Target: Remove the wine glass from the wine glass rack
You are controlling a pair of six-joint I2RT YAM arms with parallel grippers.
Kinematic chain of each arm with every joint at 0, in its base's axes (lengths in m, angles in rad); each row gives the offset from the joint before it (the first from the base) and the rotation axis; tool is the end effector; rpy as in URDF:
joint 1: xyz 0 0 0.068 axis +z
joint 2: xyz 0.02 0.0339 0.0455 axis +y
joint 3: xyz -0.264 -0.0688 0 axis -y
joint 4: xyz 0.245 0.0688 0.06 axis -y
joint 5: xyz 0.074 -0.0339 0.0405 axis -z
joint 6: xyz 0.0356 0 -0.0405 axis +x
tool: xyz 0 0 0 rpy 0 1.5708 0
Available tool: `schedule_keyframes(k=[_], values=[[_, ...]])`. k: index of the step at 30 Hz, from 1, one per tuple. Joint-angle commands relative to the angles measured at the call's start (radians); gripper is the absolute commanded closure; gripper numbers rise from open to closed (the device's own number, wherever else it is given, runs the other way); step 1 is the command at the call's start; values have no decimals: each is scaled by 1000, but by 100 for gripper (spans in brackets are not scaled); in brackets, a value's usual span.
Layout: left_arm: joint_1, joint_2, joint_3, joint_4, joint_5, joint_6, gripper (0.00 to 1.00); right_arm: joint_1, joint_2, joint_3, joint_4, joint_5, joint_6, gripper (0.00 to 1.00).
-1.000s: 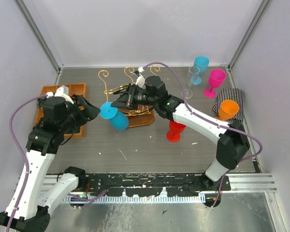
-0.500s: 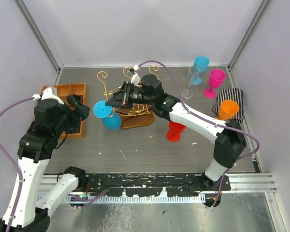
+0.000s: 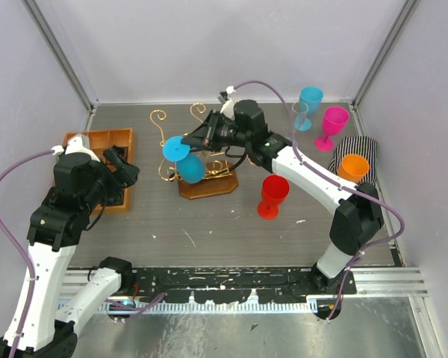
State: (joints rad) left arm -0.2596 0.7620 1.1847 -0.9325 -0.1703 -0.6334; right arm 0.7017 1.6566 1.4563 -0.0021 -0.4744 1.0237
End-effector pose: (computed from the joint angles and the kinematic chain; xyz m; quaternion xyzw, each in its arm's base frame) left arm 0.1205 -0.0258 0.3977 -0.2020 0.8365 -0.1515 0.4864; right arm 0.2936 0.2694 0.3653 -0.0259 0.7673 0.5851 0.2612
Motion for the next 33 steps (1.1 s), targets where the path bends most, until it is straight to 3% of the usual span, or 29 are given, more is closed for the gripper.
schedule_keyframes(k=[1,5,11,20,26,28,31,33], values=[[5,-12,-10,32,17,-8,16,-12,-84,79,50,-90,17,99],[4,-20,-11,26,13,-9,16,-14,-90,89,126,-193,116,99],[4,-28,-24,31,19,-19,16,-26,-123,158,64,-201,97,99],[4,-22,-4,48,43,-41,16,-44,-85,288,104,-286,107,99],[4,64,147,-20,11,-103,15,-44,2,573,-243,-300,-292,99],[8,134,212,-53,2,-118,8,-47,0,589,-311,-264,-439,99],[37,252,315,-72,101,-145,1,-45,-7,614,-457,-135,-709,99],[90,346,389,-60,242,-172,2,-46,-15,609,-520,-86,-895,99]])
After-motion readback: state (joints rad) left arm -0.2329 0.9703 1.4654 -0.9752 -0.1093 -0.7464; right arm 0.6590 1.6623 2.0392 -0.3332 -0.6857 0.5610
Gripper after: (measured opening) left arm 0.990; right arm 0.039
